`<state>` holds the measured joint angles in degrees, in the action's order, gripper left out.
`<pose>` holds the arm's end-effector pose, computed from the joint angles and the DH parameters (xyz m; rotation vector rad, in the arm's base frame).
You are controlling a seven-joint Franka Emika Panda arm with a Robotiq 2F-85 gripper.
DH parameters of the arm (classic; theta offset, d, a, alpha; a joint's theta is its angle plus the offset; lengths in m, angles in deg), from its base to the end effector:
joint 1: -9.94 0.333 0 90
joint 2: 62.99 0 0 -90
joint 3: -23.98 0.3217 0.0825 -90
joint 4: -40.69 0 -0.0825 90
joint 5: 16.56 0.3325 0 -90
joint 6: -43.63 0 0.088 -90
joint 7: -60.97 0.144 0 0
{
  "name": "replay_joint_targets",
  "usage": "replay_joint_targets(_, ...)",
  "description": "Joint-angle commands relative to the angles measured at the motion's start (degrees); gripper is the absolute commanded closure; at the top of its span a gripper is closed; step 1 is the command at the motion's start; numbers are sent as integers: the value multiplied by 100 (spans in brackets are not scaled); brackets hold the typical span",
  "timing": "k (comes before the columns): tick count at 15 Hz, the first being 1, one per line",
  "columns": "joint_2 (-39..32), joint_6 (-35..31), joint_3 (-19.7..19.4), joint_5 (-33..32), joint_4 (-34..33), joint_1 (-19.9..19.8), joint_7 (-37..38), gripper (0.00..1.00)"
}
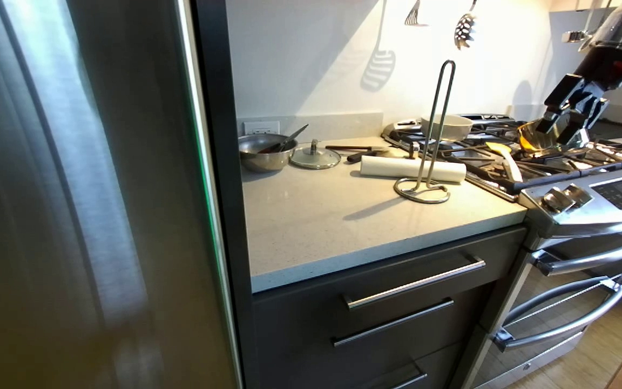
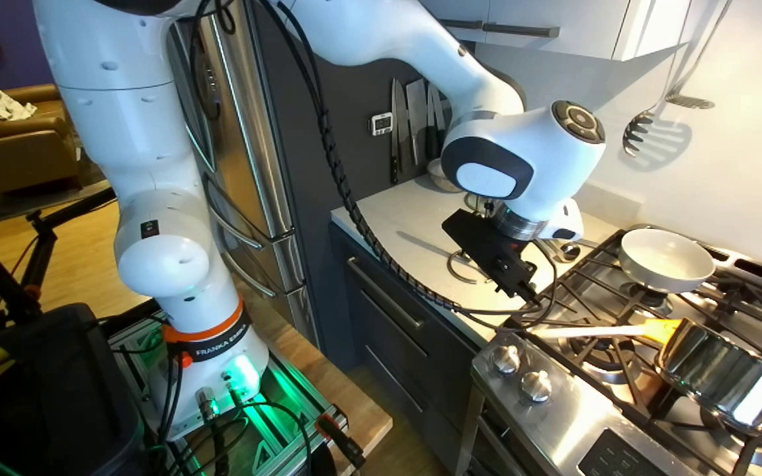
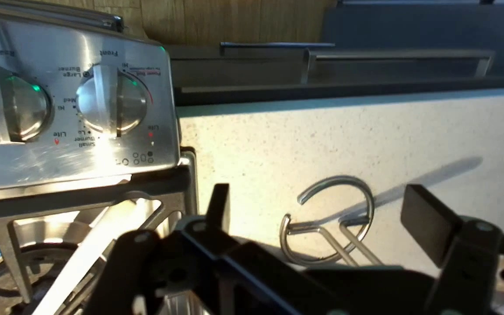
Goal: Put the paper towel roll on the silver stand
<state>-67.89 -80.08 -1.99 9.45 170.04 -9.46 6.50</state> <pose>0.3530 -0.3128 0.3239 -2.7984 0.1823 -0.1911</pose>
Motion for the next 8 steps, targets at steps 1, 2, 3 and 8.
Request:
replay_joint_targets(1, -831, 391, 209, 994, -697, -464, 134, 0)
replay_joint_targets(2, -1011, 549, 273, 1225, -865, -577, 163, 0)
replay_joint_targets(3, -1183, 633, 333, 1390, -1016, -666, 228, 0)
replay_joint_targets(8, -1918, 1004, 658, 1716, -1784, -935, 715, 0)
